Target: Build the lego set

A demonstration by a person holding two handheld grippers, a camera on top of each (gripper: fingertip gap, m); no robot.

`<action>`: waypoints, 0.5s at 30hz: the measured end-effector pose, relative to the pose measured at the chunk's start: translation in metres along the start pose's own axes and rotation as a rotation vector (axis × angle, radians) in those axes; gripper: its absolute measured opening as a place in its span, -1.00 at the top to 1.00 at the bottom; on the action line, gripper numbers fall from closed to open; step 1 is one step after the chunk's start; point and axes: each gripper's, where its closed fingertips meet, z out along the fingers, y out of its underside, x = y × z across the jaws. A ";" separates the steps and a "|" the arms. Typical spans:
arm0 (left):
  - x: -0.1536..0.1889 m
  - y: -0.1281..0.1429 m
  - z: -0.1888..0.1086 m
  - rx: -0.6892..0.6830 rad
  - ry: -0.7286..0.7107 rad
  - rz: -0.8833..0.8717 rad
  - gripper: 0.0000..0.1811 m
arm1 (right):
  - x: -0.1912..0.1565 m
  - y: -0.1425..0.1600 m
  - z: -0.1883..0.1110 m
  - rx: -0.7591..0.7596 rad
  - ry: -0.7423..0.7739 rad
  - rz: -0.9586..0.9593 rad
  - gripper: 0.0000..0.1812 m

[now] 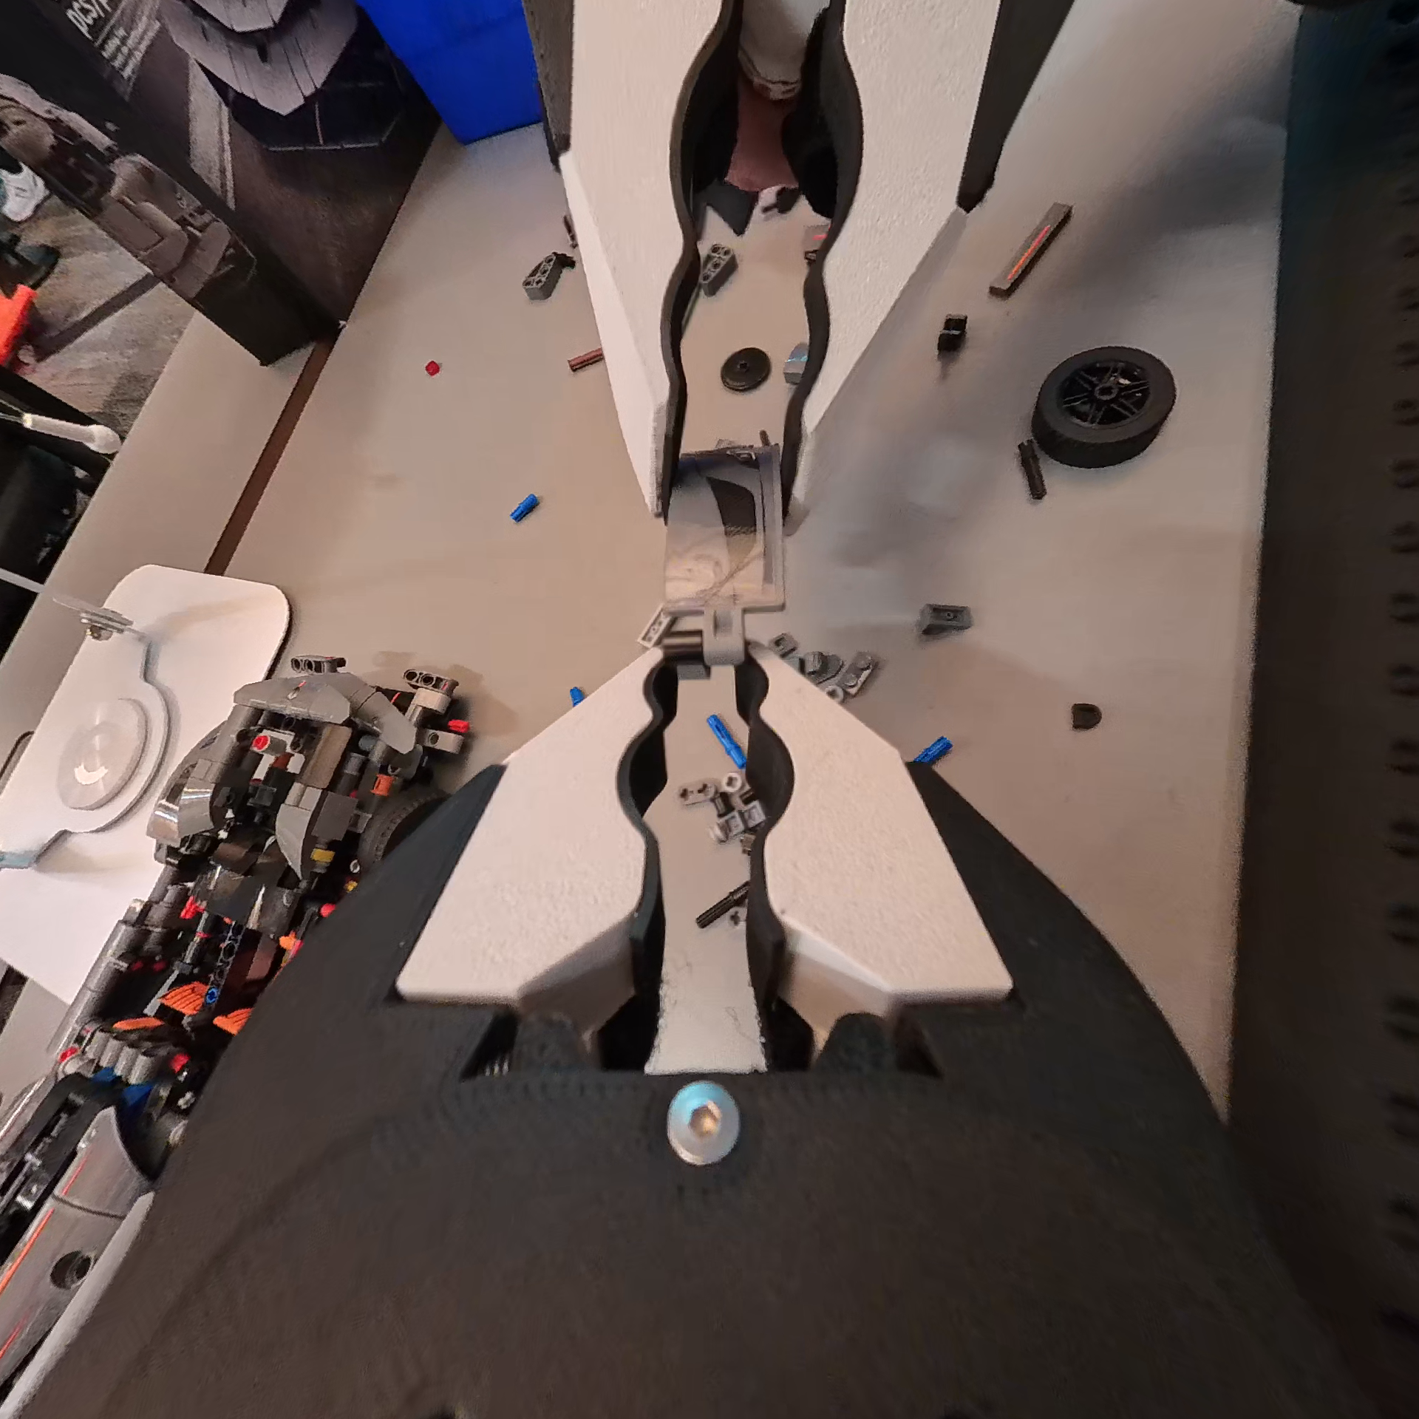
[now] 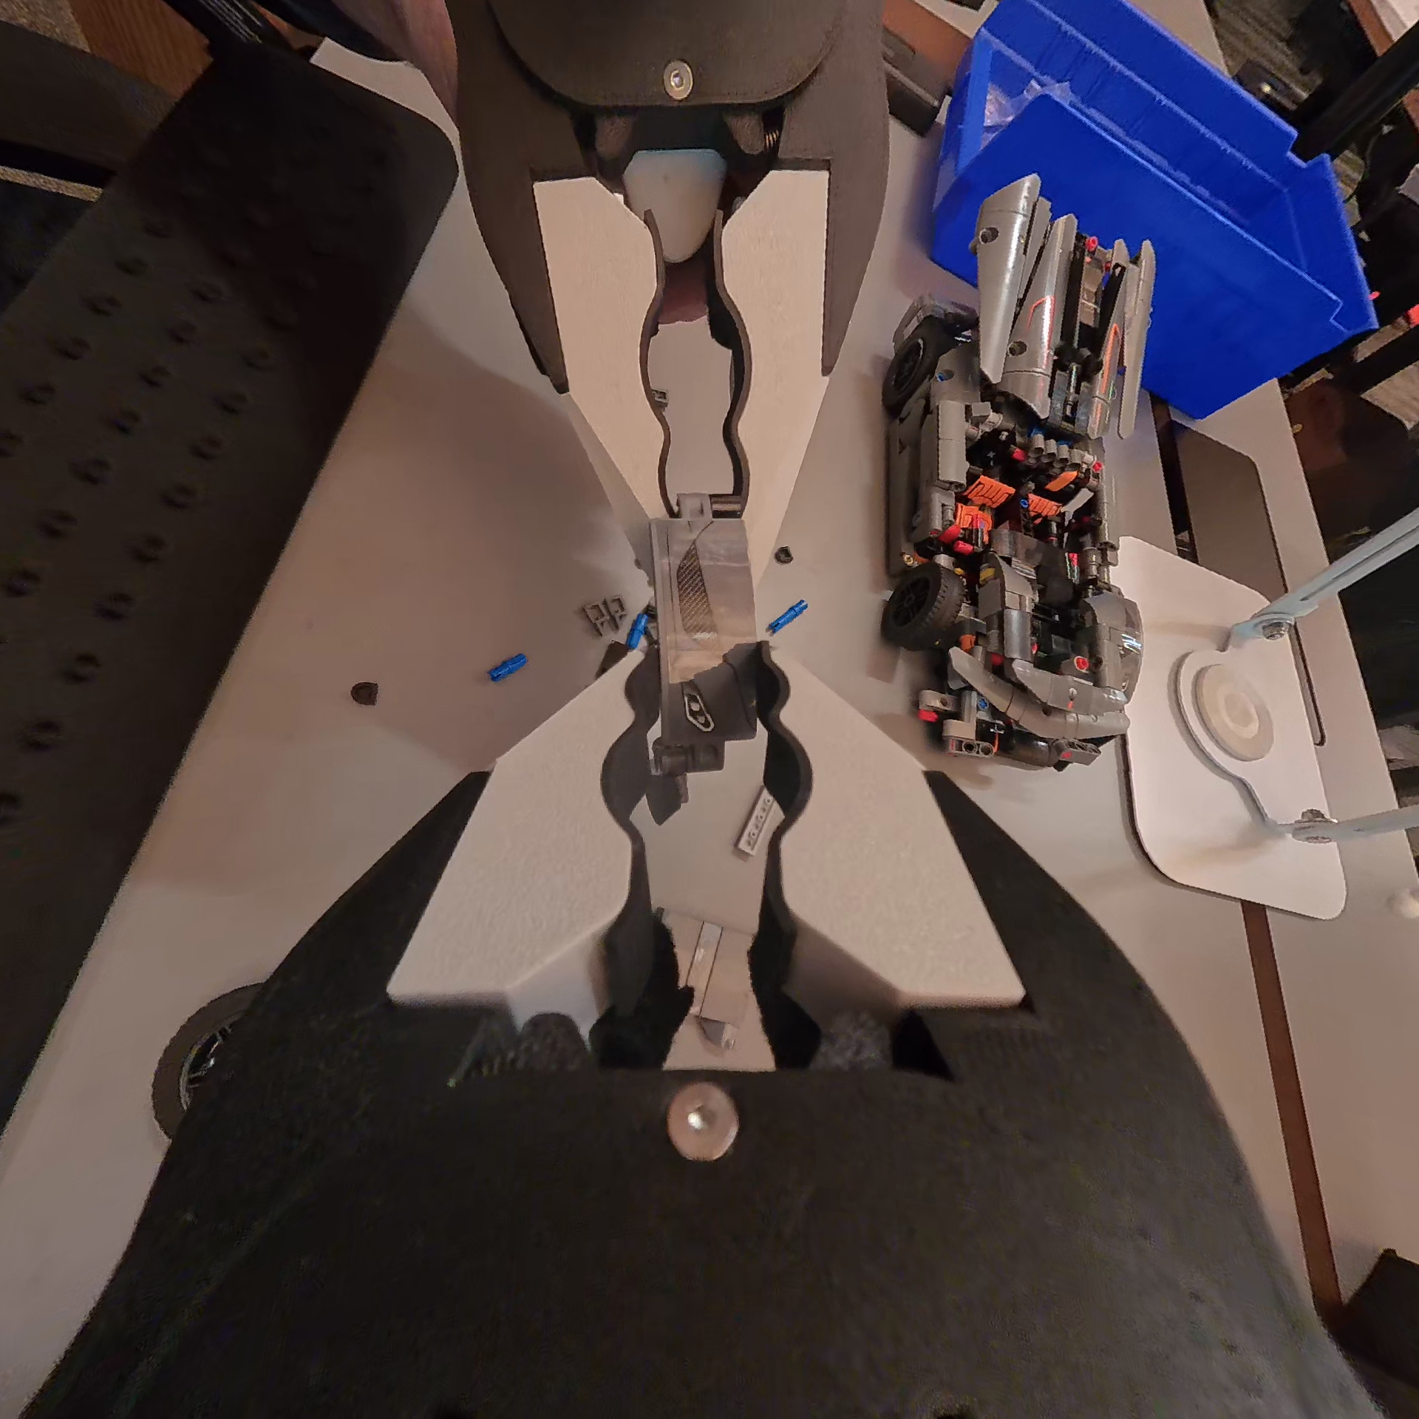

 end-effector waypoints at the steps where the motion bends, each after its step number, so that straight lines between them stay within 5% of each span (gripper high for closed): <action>1: 0.000 0.000 0.000 0.001 0.001 -0.003 0.87 | 0.001 0.000 0.000 0.003 0.001 0.004 0.76; 15: -0.013 0.029 -0.002 -0.138 -0.076 0.009 0.83 | 0.009 0.007 -0.001 -0.011 0.029 0.031 0.75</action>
